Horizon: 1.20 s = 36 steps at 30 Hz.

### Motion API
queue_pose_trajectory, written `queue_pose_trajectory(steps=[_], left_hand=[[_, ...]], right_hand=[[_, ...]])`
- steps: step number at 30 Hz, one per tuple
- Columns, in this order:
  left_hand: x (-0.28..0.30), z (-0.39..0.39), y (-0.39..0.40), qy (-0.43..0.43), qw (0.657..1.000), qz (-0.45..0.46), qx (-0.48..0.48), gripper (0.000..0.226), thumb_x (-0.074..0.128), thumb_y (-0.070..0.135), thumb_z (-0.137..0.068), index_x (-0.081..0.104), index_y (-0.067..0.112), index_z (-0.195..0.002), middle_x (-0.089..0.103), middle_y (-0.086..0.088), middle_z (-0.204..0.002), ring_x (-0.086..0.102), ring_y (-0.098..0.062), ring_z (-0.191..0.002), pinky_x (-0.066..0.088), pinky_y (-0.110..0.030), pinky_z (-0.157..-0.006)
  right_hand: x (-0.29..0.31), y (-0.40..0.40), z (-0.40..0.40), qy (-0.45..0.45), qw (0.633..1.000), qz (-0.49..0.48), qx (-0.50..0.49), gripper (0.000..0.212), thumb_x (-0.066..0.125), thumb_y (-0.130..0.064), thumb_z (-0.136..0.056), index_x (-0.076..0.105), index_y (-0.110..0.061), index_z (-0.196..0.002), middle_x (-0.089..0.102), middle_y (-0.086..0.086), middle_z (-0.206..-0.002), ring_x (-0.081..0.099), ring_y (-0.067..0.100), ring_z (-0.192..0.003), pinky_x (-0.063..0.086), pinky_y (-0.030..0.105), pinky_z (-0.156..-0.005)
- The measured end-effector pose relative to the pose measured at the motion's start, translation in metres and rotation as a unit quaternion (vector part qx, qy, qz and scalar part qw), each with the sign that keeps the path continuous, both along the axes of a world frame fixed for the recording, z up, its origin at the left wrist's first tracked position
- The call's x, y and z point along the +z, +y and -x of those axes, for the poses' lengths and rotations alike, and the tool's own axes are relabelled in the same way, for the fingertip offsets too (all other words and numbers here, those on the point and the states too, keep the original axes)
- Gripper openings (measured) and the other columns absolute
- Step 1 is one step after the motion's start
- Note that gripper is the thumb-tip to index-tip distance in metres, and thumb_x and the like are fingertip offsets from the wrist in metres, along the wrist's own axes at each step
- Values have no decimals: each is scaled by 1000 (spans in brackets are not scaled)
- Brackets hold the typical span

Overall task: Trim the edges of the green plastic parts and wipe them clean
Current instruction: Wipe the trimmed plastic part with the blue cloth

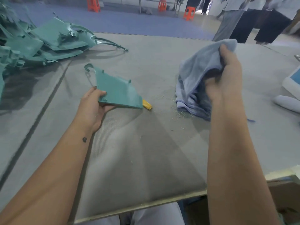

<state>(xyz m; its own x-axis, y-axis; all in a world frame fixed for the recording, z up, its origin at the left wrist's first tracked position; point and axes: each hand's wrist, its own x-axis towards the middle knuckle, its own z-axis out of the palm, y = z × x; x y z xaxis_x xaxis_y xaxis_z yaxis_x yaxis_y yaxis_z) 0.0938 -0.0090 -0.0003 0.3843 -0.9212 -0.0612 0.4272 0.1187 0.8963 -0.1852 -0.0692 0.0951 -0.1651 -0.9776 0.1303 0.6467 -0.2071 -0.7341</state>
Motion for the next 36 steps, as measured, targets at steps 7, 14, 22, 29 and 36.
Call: queue_pose_trajectory(steps=[7, 14, 22, 29, 36], left_hand=[[-1, -1, 0, 27, 999, -2, 23, 19, 39, 5, -99, 51, 14, -87, 68, -9, -95, 68, -21, -89, 60, -43, -71], [-4, 0, -3, -5, 1000, 17, 6, 33, 38, 3, -99, 66, 17, -89, 74, 2, -80, 71, -15, -76, 60, -33, -63], [-3, -3, -5, -24, 1000, -1, 19, 24, 40, 10, -100, 64, 13, -97, 74, -5, -79, 72, -12, -68, 55, -24, -54], [-5, 2, 1, -11, 1000, 7, 9, 30, 31, 16, -106, 61, 15, -110, 73, -5, -98, 73, -18, -85, 58, -33, -61], [-2, 2, -5, -22, 1000, 3, 6, 28, 37, 23, -104, 64, 19, -108, 76, 3, -93, 72, -10, -86, 56, -25, -60]], right_hand=[[-35, 10, -73, -98, 982, -116, 110, 40, 43, -19, -101, 47, 3, -135, 62, 14, -110, 61, 23, -103, 44, 31, -102], [-34, 21, -143, 228, 938, 107, 239, 14, 50, -12, -97, 62, -8, -103, 64, 12, -98, 59, 22, -95, 47, 40, -96], [-91, 33, -161, 685, 645, 305, 145, 43, 40, -16, -102, 40, -5, -144, 38, 13, -150, 27, 23, -142, 14, 33, -119], [-82, -3, -164, 759, 607, 190, 140, 51, 30, -29, -104, 24, -7, -150, 24, 8, -158, 18, 18, -146, 10, 29, -119], [-88, 18, -172, 705, 627, 283, 173, 49, 36, -20, -103, 27, -10, -150, 22, 10, -158, 14, 20, -147, 6, 33, -121]])
